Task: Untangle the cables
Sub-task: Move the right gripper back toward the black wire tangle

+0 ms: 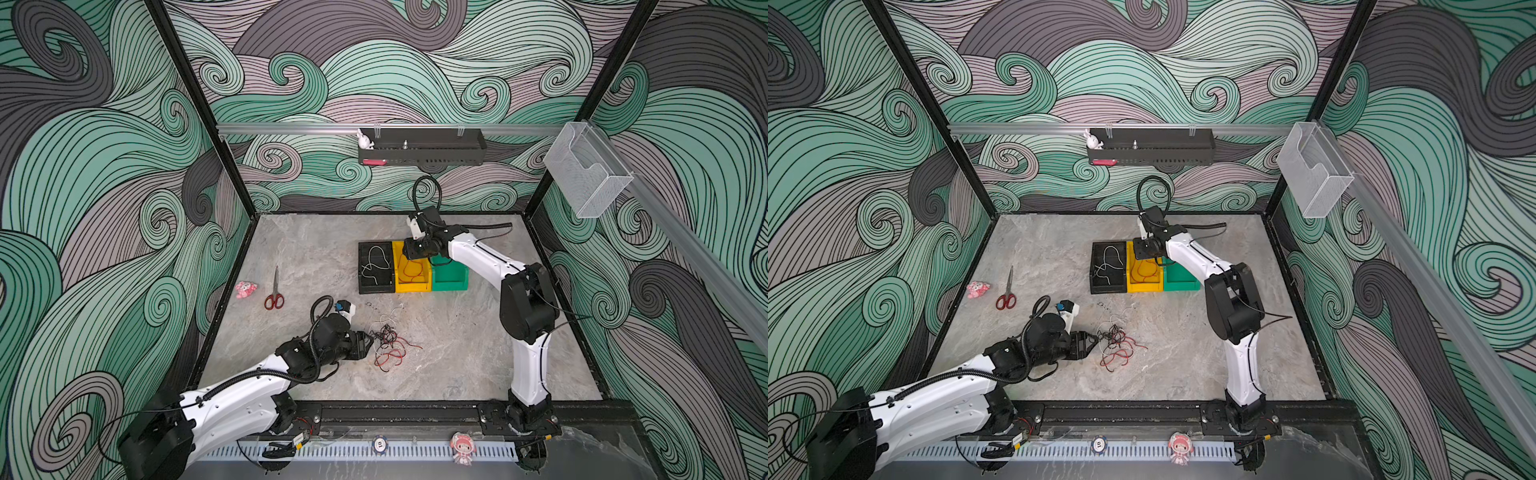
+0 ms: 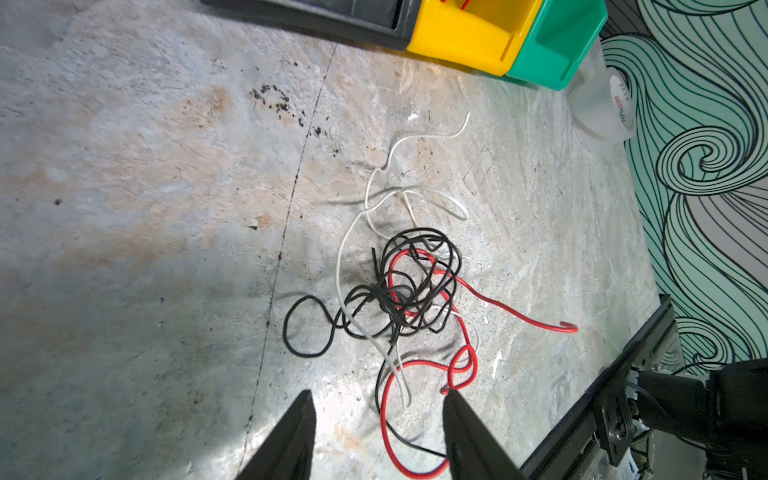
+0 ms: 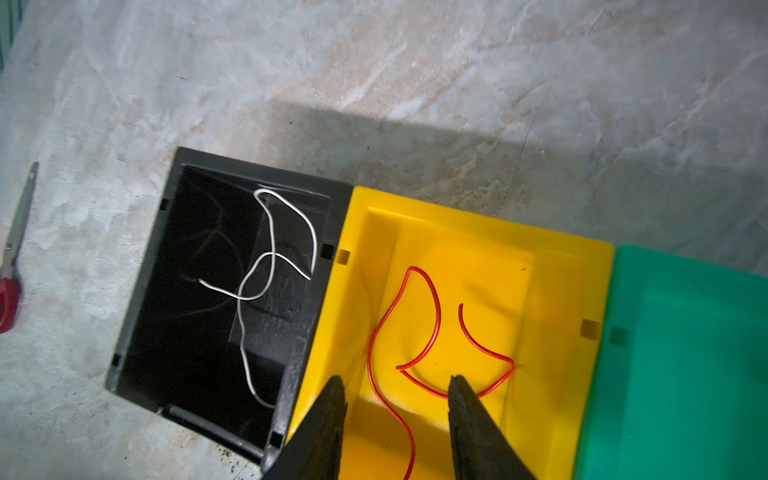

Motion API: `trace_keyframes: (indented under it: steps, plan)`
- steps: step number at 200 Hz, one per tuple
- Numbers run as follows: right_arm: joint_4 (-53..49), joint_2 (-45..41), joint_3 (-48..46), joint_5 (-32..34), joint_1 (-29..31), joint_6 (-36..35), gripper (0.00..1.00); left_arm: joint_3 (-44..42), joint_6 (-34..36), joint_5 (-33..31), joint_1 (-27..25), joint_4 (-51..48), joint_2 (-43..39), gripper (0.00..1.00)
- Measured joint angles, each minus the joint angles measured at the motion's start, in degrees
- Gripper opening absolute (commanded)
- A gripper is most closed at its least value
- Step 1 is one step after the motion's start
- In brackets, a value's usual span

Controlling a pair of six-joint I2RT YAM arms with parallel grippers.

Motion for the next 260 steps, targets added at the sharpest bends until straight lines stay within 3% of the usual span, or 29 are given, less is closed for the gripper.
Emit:
trace_keyframes:
  steps: [63,103,174,223,260]
  plan:
    - [1.6,-11.6,-15.3,-3.6,0.0,0.7,0.43,0.0,-0.9,0.1,0.0,0.4,-0.8,0.52]
    - [4.5,-21.0,-27.9,-8.2,0.8,4.7,0.43,0.0,-1.0,1.4,0.0,2.6,3.5,0.53]
    - [9.6,-33.8,-46.2,-14.3,10.0,11.2,0.49,2.4,0.4,3.4,0.0,5.0,11.5,0.56]
    - [10.0,-37.4,-52.5,-14.3,14.9,13.5,0.53,4.3,2.0,3.4,0.0,5.6,14.9,0.55]
    - [11.3,-37.9,-53.7,-13.6,17.3,14.1,0.52,4.4,2.5,3.3,-0.1,7.2,18.2,0.48]
